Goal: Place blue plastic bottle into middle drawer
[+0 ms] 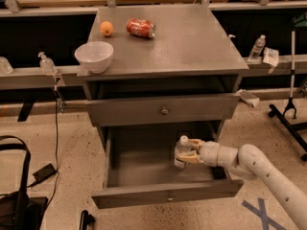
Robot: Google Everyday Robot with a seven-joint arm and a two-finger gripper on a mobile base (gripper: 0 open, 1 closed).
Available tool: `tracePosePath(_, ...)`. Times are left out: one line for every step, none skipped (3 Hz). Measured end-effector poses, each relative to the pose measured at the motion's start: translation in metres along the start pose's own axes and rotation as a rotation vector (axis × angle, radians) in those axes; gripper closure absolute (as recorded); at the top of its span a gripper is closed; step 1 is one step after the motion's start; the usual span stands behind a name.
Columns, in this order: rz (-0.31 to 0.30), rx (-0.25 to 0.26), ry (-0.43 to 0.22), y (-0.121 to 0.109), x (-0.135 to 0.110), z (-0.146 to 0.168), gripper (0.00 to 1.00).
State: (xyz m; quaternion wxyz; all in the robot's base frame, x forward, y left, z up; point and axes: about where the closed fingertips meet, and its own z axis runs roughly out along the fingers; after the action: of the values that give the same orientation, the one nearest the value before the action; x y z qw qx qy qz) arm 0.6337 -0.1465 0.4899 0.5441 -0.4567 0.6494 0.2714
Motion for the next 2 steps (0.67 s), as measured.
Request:
tracePosePath(0.070,0.004,0.012,0.004,0.026,0.002,0.53)
tracePosePath(0.098,0.008,0.015,0.006,0.036,0.001,0.30)
